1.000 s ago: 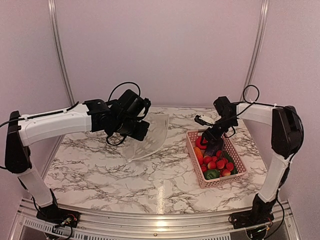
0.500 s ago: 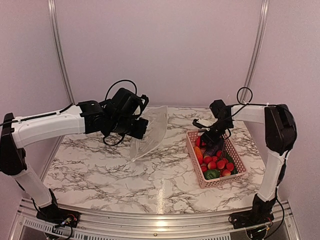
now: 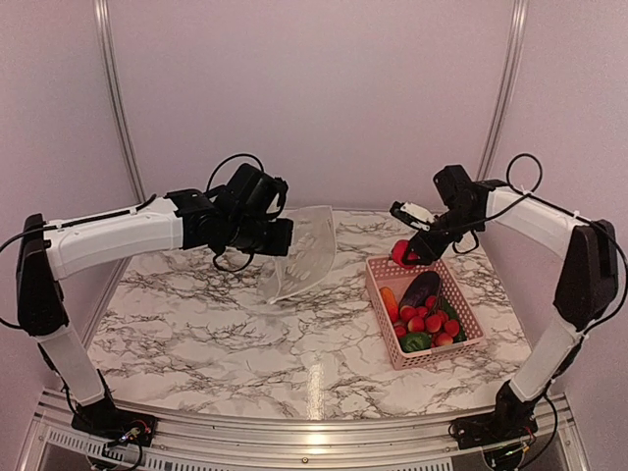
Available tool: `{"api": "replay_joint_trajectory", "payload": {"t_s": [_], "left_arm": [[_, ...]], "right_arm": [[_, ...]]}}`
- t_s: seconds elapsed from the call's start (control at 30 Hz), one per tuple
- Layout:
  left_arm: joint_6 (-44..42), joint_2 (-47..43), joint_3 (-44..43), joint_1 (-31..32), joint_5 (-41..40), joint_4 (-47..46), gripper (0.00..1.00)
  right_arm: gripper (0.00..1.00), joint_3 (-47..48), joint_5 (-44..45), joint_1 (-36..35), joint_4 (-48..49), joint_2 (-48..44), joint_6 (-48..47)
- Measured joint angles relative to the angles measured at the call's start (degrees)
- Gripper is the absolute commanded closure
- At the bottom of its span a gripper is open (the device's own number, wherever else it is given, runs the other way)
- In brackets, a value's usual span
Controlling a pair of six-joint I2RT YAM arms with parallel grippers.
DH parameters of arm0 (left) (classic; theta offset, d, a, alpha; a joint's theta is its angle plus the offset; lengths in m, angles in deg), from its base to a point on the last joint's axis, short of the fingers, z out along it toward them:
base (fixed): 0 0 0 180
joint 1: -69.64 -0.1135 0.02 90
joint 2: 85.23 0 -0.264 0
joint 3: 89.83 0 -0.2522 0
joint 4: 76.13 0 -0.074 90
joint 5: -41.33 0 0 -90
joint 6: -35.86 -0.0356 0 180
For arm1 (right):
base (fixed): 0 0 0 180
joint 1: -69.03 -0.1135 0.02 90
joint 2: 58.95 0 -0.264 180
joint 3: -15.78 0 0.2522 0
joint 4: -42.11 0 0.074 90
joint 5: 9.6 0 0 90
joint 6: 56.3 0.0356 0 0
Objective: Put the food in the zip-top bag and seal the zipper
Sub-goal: Pick up the fake vegetable from the bin, then place the fake vegetable in the zipper food storage bag.
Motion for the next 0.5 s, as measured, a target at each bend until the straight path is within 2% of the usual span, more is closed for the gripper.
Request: {"api": "replay_joint_trajectory", "payload": {"t_s": [0.23, 0.5], "left_arm": [[1.6, 4.8, -10.3, -0.1, 1.3, 2.2, 1.00], [3.5, 16.6, -23.5, -2.0, 0.7, 8.4, 1.00]], "right_arm": [[0.55, 10.7, -9.8, 0.2, -8.1, -1.1, -6.8], [0.54, 24.7, -20.6, 0.4, -19.4, 5.4, -15.1]]}}
